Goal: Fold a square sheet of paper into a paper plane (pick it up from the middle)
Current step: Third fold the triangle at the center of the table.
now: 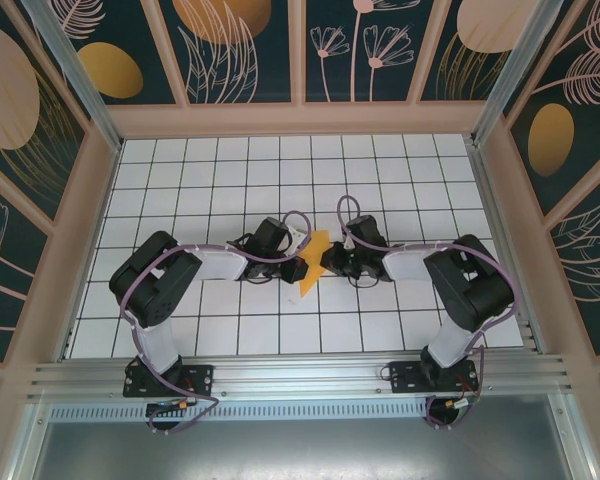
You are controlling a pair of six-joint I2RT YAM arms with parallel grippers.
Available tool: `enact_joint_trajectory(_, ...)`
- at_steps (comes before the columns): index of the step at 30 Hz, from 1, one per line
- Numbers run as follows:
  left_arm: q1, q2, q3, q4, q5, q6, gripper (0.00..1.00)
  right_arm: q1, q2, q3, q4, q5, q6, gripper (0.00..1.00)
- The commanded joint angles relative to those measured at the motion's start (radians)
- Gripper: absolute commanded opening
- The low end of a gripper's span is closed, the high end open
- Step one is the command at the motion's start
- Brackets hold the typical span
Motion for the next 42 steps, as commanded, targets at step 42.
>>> enact_joint_trajectory(42,0.001,0.053,-0.061,-0.109,-0.061,0.029,0.0,0.016,0.029,-0.049,0.052,-0.018,-0.021,0.14)
